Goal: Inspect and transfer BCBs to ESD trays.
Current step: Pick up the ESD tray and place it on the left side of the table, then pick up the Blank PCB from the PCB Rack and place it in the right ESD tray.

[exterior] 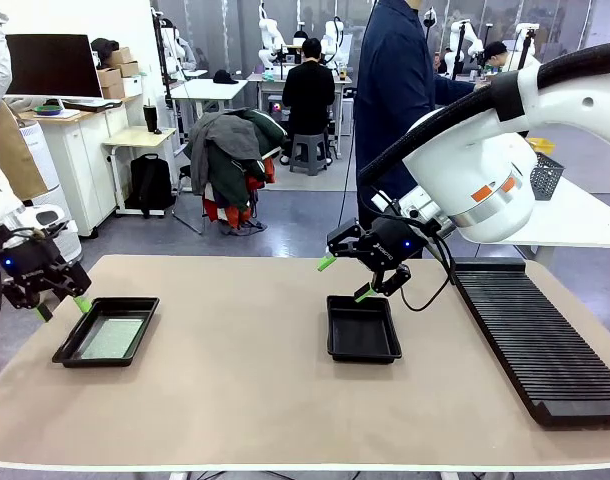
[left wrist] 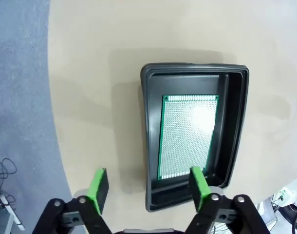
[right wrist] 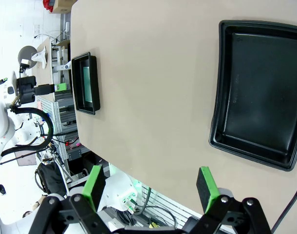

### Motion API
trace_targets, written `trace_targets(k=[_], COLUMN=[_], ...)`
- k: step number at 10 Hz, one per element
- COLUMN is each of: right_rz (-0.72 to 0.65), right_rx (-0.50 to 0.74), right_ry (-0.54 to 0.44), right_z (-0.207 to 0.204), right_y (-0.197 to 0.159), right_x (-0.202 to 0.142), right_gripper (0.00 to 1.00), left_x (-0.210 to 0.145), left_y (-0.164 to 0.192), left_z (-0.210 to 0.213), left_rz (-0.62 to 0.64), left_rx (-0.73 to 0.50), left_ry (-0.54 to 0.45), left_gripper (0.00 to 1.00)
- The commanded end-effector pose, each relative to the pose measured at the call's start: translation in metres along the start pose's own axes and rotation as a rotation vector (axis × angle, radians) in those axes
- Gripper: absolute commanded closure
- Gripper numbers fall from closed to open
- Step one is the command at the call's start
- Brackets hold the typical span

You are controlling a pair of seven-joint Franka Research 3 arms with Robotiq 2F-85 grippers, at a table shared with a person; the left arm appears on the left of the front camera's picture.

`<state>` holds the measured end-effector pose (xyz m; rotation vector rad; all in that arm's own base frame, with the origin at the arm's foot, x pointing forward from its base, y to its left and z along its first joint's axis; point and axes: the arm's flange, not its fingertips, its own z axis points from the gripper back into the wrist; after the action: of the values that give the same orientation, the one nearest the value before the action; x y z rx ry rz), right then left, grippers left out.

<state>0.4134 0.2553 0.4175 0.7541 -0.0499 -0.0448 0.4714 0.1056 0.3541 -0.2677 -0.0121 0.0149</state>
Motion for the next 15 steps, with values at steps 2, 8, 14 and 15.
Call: trace_targets(k=[2, 8, 14, 15], right_rz=[-0.017, -0.017, -0.017, -0.017], right_rx=[-0.025, -0.025, -0.025, -0.025], right_ry=[-0.011, -0.011, -0.011, -0.011], right_z=[-0.002, -0.002, -0.002, -0.002], right_y=[0.003, 0.003, 0.003, 0.003], right_x=[0.003, 0.003, 0.003, 0.003], right_gripper=[0.00, 0.00, 0.00, 0.00], left_x=[-0.010, -0.013, -0.013, -0.013], left_y=[-0.024, -0.037, -0.037, -0.037], left_z=[0.035, 0.057, 0.057, 0.057], left_rz=[0.001, -0.031, -0.031, -0.031], left_rx=[0.117, 0.135, 0.135, 0.135], left_ry=[0.038, 0.019, 0.019, 0.019], left_gripper=[0.05, 0.05, 0.05, 0.05])
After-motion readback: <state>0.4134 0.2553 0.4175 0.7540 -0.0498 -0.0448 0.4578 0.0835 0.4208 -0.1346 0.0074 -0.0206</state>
